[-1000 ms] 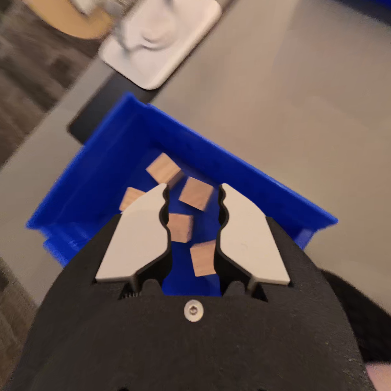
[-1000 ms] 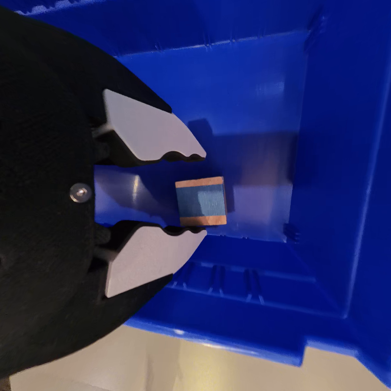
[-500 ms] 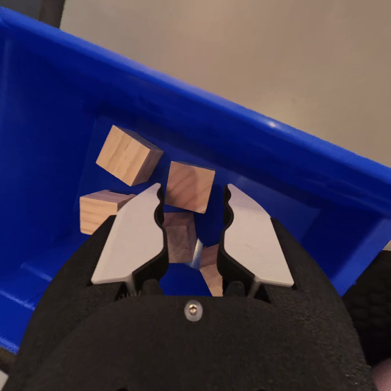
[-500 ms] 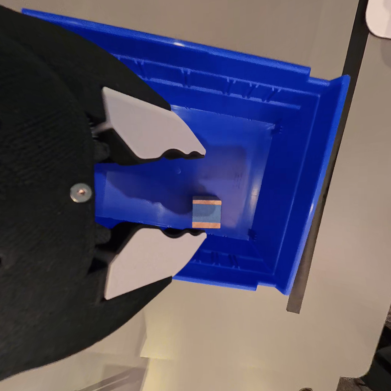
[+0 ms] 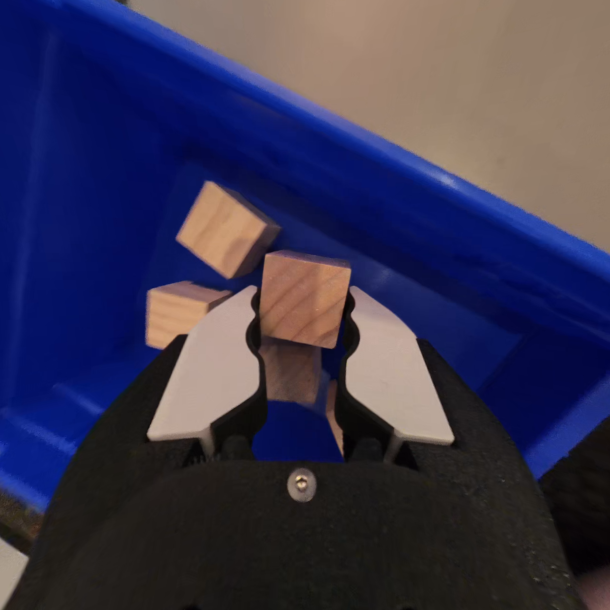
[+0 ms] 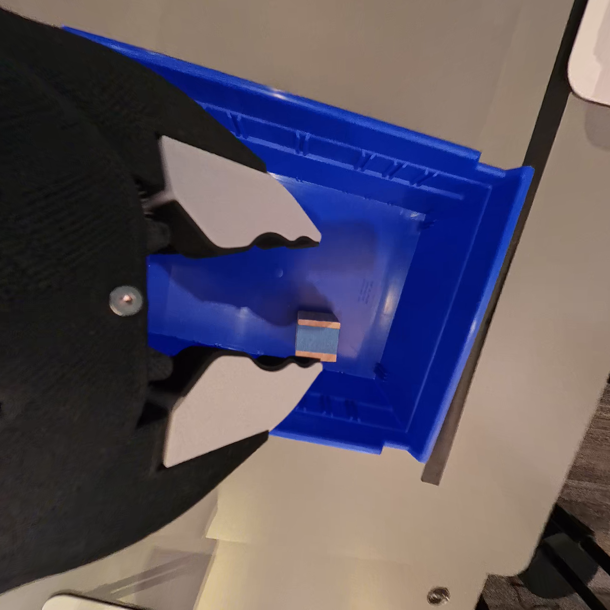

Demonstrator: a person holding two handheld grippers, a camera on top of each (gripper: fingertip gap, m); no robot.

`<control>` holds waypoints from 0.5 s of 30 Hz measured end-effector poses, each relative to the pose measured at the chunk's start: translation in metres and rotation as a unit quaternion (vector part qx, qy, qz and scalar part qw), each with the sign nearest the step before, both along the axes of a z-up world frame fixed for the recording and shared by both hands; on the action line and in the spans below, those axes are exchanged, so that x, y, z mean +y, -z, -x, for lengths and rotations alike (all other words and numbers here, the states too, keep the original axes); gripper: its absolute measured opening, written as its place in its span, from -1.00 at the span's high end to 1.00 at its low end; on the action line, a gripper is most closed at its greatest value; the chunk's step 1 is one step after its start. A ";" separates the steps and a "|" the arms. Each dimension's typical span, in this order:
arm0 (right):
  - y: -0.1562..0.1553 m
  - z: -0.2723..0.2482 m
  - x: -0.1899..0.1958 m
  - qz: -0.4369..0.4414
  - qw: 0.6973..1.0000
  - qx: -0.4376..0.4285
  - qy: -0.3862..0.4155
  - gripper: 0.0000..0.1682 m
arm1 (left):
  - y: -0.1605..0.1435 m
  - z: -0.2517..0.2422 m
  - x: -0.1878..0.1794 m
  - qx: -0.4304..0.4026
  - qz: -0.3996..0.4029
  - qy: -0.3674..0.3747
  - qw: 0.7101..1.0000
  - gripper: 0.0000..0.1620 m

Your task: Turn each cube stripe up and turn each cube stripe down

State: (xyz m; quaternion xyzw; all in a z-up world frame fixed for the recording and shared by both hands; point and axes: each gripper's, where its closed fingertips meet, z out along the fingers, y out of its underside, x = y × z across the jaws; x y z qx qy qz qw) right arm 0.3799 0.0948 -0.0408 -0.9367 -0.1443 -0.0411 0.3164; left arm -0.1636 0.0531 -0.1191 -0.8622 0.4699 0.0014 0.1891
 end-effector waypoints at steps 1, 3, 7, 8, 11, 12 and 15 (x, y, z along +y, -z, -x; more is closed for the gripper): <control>-0.006 0.003 0.001 -0.014 1.000 -0.004 -0.004 0.23 | -0.015 0.002 0.003 -0.007 -0.026 -0.013 1.000 0.42; -0.023 0.015 0.003 -0.055 0.998 -0.011 -0.022 0.24 | -0.053 0.003 0.009 -0.038 -0.092 -0.033 0.995 0.42; -0.075 0.077 0.004 -0.198 0.971 -0.032 -0.128 0.25 | -0.130 -0.041 -0.011 -0.202 -0.131 -0.030 0.970 0.42; -0.087 0.104 -0.001 -0.238 0.955 -0.028 -0.174 0.25 | -0.148 -0.058 -0.018 -0.250 -0.134 -0.019 0.959 0.42; -0.111 0.198 -0.043 -0.340 0.874 0.009 -0.346 0.25 | -0.188 -0.117 -0.044 -0.399 -0.090 0.027 0.912 0.43; -0.114 0.226 -0.062 -0.367 0.841 0.023 -0.397 0.25 | -0.197 -0.137 -0.055 -0.447 -0.055 0.045 0.892 0.43; -0.116 0.283 -0.107 -0.429 0.767 0.019 -0.476 0.23 | -0.211 -0.185 -0.082 -0.547 0.052 0.087 0.831 0.43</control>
